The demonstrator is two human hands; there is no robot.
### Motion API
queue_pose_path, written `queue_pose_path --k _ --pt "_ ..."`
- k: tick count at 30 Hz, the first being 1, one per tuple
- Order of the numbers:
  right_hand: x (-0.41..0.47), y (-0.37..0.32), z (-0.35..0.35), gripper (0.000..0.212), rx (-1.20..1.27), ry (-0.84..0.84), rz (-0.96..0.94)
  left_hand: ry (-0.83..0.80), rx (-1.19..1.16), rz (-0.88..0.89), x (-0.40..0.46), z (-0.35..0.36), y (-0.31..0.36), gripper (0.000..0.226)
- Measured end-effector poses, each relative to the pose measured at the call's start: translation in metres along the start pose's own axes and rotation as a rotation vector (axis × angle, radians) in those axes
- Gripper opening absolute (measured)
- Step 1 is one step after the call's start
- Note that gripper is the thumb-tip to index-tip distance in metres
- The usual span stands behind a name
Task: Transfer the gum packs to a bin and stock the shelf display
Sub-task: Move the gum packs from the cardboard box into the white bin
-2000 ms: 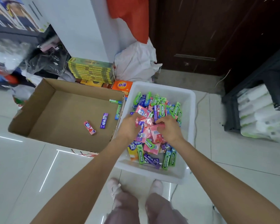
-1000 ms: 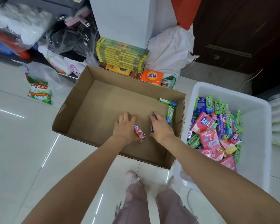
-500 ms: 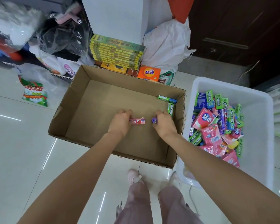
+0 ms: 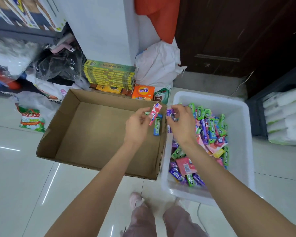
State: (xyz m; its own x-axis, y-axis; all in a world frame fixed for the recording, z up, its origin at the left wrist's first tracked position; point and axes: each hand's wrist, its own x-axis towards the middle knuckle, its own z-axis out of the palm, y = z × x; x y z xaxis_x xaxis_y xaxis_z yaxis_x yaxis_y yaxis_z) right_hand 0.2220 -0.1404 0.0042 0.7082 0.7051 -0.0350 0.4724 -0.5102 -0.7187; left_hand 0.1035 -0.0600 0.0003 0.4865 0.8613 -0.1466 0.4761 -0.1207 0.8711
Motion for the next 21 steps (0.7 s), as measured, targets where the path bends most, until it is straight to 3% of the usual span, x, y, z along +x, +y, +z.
queue_pose_path --k 3,9,14,21 --pt "0.0 0.035 -0.04 0.034 -0.04 0.02 0.058 -0.068 0.044 0.112 -0.008 0.04 0.036 0.032" --pt "-0.012 0.11 -0.094 0.034 -0.121 -0.069 0.195 -0.225 0.238 0.135 -0.028 0.13 0.048 0.039" --pt "-0.013 0.147 -0.103 0.025 -0.139 -0.212 0.2 -0.179 0.401 0.023 -0.035 0.157 0.037 0.041" --pt "-0.001 0.116 -0.097 0.04 -0.081 -0.258 -0.004 -0.01 0.359 0.07 -0.043 0.119 0.035 0.031"
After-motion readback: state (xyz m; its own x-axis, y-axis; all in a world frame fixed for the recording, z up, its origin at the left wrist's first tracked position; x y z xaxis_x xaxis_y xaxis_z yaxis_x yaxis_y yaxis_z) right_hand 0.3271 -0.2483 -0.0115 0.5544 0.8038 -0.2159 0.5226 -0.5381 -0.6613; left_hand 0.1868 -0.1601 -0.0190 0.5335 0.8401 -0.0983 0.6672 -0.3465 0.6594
